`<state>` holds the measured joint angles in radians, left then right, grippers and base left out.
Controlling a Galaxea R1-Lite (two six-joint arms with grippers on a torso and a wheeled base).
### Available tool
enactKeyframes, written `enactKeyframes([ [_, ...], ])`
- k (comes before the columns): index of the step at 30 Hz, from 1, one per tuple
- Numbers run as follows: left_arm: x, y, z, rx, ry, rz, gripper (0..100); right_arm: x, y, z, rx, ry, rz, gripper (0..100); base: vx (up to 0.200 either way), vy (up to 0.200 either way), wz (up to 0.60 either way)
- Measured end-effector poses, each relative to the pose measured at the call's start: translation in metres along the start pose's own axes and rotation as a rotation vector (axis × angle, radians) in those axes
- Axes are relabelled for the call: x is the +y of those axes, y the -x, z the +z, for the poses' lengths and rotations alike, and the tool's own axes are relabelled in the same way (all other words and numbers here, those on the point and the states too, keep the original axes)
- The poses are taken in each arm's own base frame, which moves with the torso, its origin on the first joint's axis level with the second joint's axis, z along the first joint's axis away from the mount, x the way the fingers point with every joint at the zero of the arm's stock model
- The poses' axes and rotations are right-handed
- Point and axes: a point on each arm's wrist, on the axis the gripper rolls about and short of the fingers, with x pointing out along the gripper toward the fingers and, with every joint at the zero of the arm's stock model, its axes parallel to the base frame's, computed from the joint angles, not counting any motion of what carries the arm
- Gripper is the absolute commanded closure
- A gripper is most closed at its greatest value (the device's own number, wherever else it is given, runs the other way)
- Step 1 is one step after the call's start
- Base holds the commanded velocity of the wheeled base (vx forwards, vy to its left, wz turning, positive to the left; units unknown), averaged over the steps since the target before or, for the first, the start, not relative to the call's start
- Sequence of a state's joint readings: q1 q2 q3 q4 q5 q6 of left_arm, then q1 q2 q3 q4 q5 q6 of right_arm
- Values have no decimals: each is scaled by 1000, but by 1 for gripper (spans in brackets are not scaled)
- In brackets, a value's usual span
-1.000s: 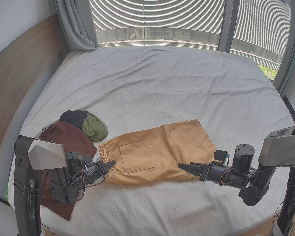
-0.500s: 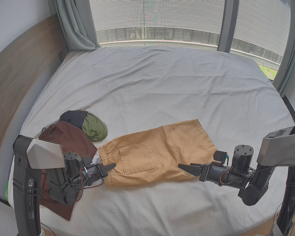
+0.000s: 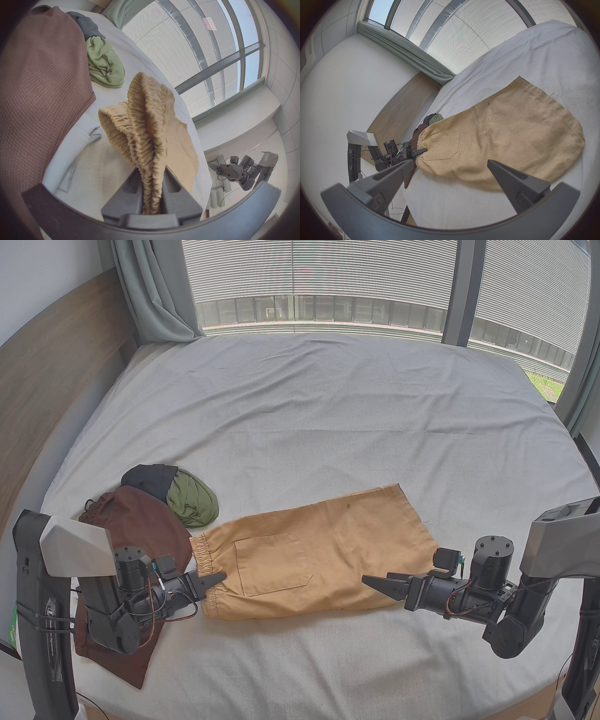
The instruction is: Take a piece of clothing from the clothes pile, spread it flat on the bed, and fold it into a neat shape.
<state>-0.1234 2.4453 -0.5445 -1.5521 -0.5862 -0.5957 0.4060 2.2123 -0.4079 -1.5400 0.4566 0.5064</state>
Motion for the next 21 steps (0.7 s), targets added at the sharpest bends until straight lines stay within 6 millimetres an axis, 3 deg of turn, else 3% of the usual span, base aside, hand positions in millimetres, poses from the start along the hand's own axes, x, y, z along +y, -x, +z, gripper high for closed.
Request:
enactKeyframes([
  [21,-17,31,12,-9,11,-22,100,2,0,-1,5,3,3,0,0,0,0],
])
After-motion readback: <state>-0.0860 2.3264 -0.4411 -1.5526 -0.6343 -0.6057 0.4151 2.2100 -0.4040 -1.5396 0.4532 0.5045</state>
